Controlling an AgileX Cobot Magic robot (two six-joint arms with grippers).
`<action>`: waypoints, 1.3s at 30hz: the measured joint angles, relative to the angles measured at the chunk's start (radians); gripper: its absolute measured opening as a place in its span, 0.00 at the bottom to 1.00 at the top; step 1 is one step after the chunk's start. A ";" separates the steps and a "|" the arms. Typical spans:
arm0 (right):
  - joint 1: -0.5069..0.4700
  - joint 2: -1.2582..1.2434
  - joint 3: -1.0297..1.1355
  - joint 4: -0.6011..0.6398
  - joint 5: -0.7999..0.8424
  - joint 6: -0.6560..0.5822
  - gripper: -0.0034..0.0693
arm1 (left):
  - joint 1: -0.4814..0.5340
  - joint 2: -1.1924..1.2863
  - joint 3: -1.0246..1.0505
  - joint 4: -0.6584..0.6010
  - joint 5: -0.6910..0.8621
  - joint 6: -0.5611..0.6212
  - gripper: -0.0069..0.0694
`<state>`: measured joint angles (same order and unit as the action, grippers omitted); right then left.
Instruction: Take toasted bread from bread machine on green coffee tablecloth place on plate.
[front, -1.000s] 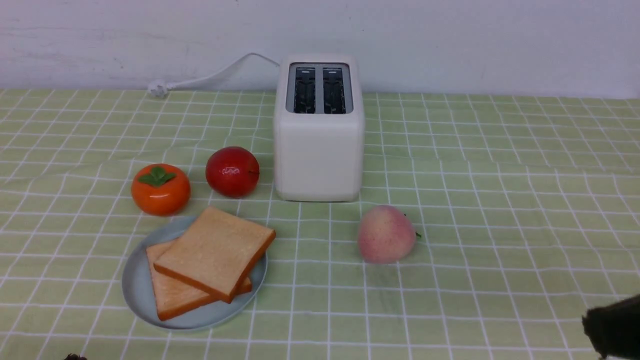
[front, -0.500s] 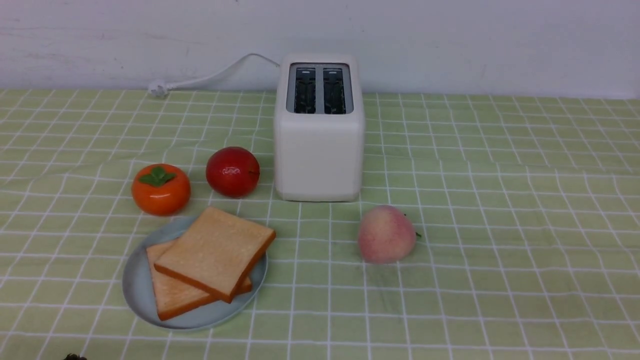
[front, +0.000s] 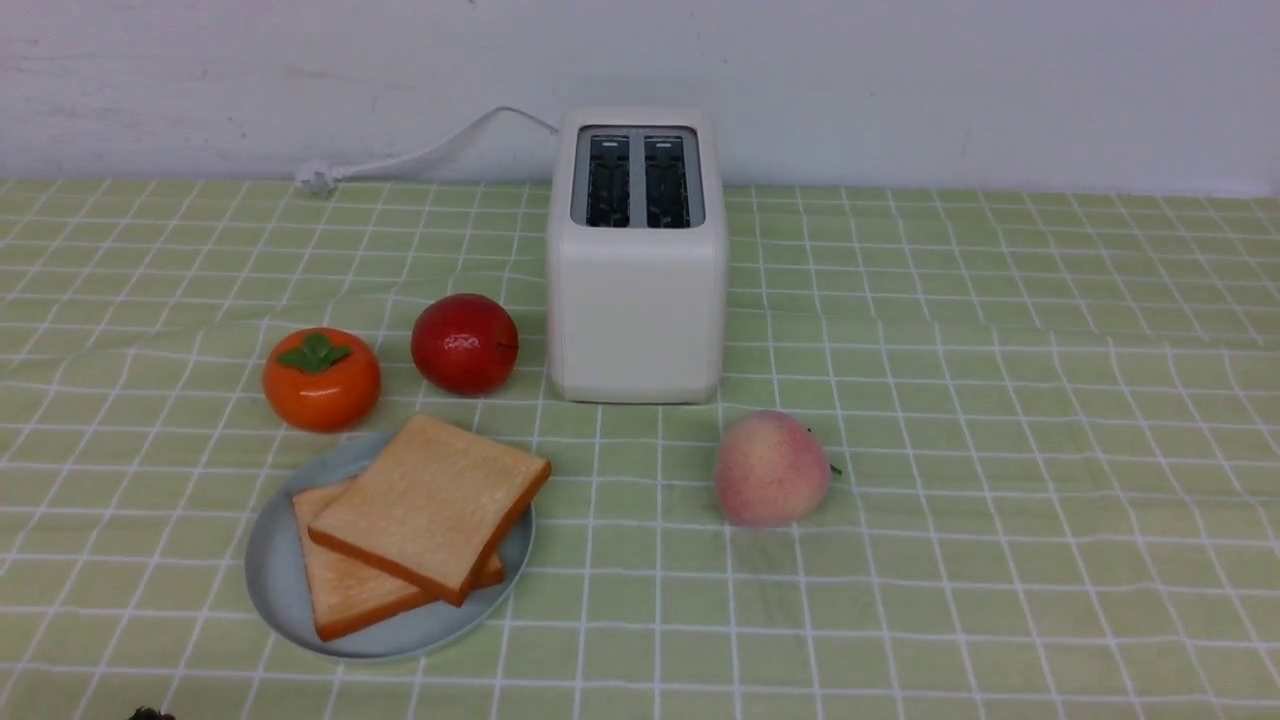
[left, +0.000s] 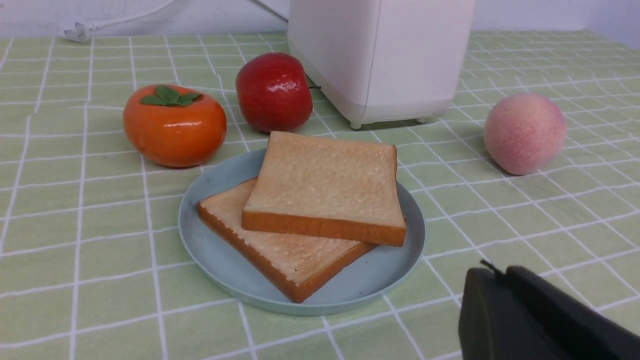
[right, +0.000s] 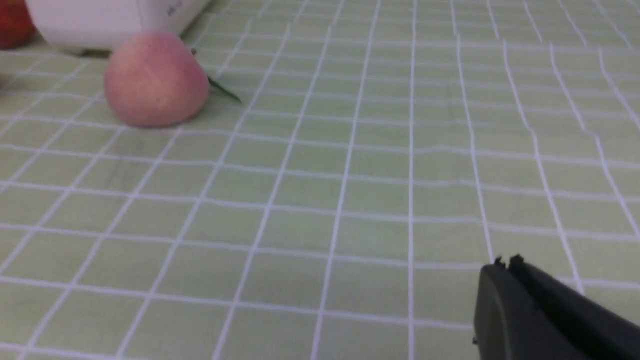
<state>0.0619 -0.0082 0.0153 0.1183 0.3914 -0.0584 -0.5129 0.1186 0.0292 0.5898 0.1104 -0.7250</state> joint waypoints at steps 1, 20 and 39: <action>0.000 -0.002 0.000 -0.005 0.000 0.001 0.02 | 0.000 0.000 0.000 0.000 0.000 0.000 0.12; 0.000 -0.002 0.000 -0.017 0.002 0.012 0.02 | 0.000 0.000 0.000 0.000 0.001 0.000 0.13; 0.000 -0.002 0.000 -0.017 0.002 0.012 0.04 | 0.093 -0.023 0.000 -0.111 -0.095 0.088 0.08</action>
<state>0.0615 -0.0105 0.0153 0.1010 0.3934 -0.0469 -0.4197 0.0951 0.0292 0.4789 0.0150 -0.6366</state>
